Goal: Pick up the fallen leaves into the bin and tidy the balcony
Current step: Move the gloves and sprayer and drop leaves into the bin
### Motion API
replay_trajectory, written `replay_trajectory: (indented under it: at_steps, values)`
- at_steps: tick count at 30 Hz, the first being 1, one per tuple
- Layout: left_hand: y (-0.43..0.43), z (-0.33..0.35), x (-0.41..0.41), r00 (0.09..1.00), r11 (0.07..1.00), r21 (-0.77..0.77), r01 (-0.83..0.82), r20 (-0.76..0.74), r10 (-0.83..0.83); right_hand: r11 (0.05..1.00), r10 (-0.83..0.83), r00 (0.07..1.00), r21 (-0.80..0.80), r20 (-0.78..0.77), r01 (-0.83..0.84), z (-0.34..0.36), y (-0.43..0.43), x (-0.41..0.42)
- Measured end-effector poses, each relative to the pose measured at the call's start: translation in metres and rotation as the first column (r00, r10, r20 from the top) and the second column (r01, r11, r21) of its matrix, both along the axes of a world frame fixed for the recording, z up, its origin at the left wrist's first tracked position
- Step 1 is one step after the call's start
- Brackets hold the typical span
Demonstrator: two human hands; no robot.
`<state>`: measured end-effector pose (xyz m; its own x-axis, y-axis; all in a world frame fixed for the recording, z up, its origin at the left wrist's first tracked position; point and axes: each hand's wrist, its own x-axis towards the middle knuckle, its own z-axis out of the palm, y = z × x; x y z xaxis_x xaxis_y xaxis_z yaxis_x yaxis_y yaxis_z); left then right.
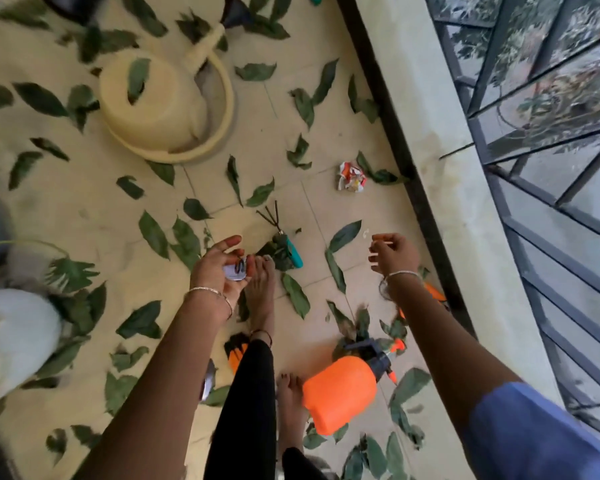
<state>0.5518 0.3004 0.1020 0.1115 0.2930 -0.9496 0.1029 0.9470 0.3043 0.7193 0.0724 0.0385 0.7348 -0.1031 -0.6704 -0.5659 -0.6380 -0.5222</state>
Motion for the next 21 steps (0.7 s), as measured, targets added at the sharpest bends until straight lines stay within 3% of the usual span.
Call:
replay_trajectory:
  at_steps: [3,7,10,16,21]
  values:
    - [0.012,-0.020,0.021,1.000,1.000,-0.027,-0.010,-0.017,0.010,0.965,0.218,0.976,-0.150,0.003,-0.215,-0.034,0.015,0.030]
    - [0.034,-0.057,0.053,0.992,0.997,-0.017,0.076,-0.102,-0.077,0.862,0.453,0.890,-0.231,-0.049,-0.451,-0.072,0.051,0.074]
    - [0.049,-0.080,0.078,0.974,0.990,-0.008,0.143,-0.179,-0.142,0.828,0.488,0.870,-0.281,-0.065,-0.486,-0.105,0.078,0.102]
    - [0.085,-0.130,0.117,0.957,0.971,-0.004,0.239,-0.169,-0.236,0.822,0.454,0.891,-0.374,-0.025,-0.429,-0.166,0.119,0.133]
    - [0.099,-0.160,0.116,0.946,0.960,0.000,0.279,-0.170,-0.275,0.787,0.504,0.862,-0.379,-0.060,-0.487,-0.204,0.127,0.134]
